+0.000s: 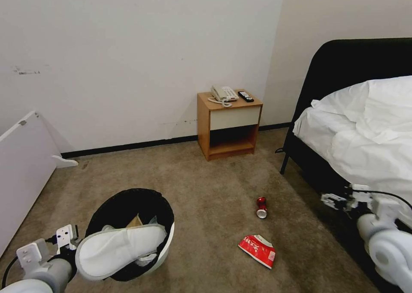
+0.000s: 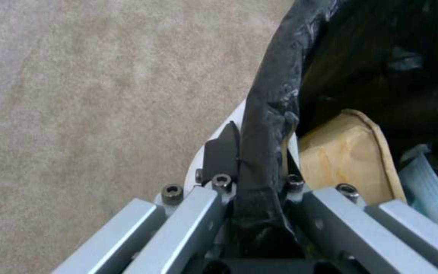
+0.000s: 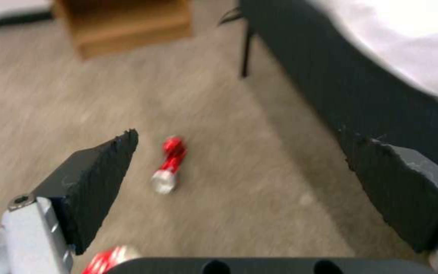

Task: Pick up the trash bin, then pick up the garbage from the floor and place it into the trash bin.

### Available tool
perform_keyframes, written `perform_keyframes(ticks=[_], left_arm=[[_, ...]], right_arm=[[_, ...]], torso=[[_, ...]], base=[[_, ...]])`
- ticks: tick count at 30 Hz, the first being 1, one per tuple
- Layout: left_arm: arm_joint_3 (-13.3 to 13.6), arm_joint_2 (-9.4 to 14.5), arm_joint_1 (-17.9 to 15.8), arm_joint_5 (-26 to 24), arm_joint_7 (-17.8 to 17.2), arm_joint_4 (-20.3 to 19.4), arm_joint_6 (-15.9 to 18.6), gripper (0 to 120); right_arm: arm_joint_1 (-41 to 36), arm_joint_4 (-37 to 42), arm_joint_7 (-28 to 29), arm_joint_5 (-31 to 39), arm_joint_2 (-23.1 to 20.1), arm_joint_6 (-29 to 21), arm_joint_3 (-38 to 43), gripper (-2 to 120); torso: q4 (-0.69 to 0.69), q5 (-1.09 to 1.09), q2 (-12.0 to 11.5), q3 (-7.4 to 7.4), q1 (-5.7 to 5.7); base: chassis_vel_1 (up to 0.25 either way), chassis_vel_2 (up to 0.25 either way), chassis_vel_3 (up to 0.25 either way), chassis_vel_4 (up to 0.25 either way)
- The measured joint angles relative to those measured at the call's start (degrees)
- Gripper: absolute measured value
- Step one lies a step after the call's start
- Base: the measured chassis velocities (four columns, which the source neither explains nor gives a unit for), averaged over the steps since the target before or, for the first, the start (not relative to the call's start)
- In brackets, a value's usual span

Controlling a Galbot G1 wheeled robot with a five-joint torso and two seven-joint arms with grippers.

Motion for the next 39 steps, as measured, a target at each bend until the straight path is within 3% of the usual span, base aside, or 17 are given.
perform_keyframes(ticks=[1, 4, 7, 9, 11, 14, 15, 16, 20, 27, 39], left_arm=[[-0.01, -0.1, 0.01, 0.01, 0.03, 0.0, 0.0, 1], [0.06, -0.2, 0.08, 0.23, 0.07, 0.0, 0.0, 1], [0.29, -0.51, 0.04, 0.51, 0.17, 0.14, 0.0, 1], [0.38, -0.67, -0.02, 0.76, 0.22, 0.31, 0.0, 1], [0.51, -0.99, -0.1, 0.98, 0.28, 0.6, 0.0, 1], [0.53, -1.14, -0.15, 1.14, 0.34, 0.74, 0.0, 1], [0.53, -1.38, -0.2, 1.33, 0.37, 0.94, -0.02, 1], [0.53, -1.49, -0.22, 1.39, 0.4, 1.07, -0.02, 1], [0.58, -1.83, -0.36, 1.68, 0.51, 1.54, -0.08, 1], [0.58, -2.6, -0.55, 2.04, 0.66, 1.83, -0.13, 1], [0.47, -3.1, -0.25, 2.74, 1.12, 2.18, -0.36, 1]], right_arm=[[2.34, 0.12, -1.34, 1.24, -1.53, -3.81, -1.87, 100], [5.21, -0.07, -5.09, 0.49, -3.85, -8.21, -5.05, 100], [7.15, 0.26, -8.56, -0.87, -6.36, -9.91, -10.79, 100], [8.32, 0.51, -9.43, -2.25, -7.41, -10.17, -14.48, 100], [11.57, 0.54, -9.44, -4.64, -8.08, -10.25, -23.28, 100], [13.5, 0.13, -9.0, -5.64, -7.97, -10.24, -27.33, 100], [16.38, -1.27, -9.51, -6.59, -7.09, -9.99, -33.08, 100], [17.85, -2.62, -11.17, -8.0, -6.45, -9.41, -36.68, 100], [21.57, -6.01, -14.47, -11.63, -4.66, -9.26, -44.34, 100], [28.21, -10.93, -15.14, -15.06, -1.55, -9.55, -53.56, 100], [28.41, -18.85, -16.6, -21.21, -0.05, -9.25, -55.32, 100]], torso=[[0.0, -0.02, 0.0, 0.0, 0.0], [-0.02, -0.02, 0.0, 0.0, 0.0], [-0.03, 0.01, 0.0, 0.0, 0.0], [-0.02, -0.01, 0.01, 0.0, 0.0], [-0.03, -0.01, 0.0, 0.0, 0.0], [-0.01, 0.03, 0.0, 0.0, 0.0], [0.0, -0.05, 0.0, 0.0, 0.0], [0.0, 0.01, 0.0, 0.0, 0.0], [-0.03, -0.03, 0.0, 0.0, 0.0], [0.0, 0.02, 0.0, 0.0, 0.0], [-0.02, 0.0, 0.01, 0.0, 0.0]], base=[[0.0, 0.0, 0.0, 0.0], [0.0, 0.0, 0.0, 0.0], [0.0, 0.0, 0.0, 0.0], [0.0, 0.0, 0.0, 0.0], [0.0, 0.0, 0.0, 0.0], [0.0, 0.0, 0.0, 0.0], [0.0, 0.0, 0.0, 0.0], [0.0, 0.0, 0.0, 0.0], [0.0, 0.0, 0.0, 0.0], [0.0, 0.0, 0.0, 0.0], [0.0, 0.0, 0.0, 0.0]])
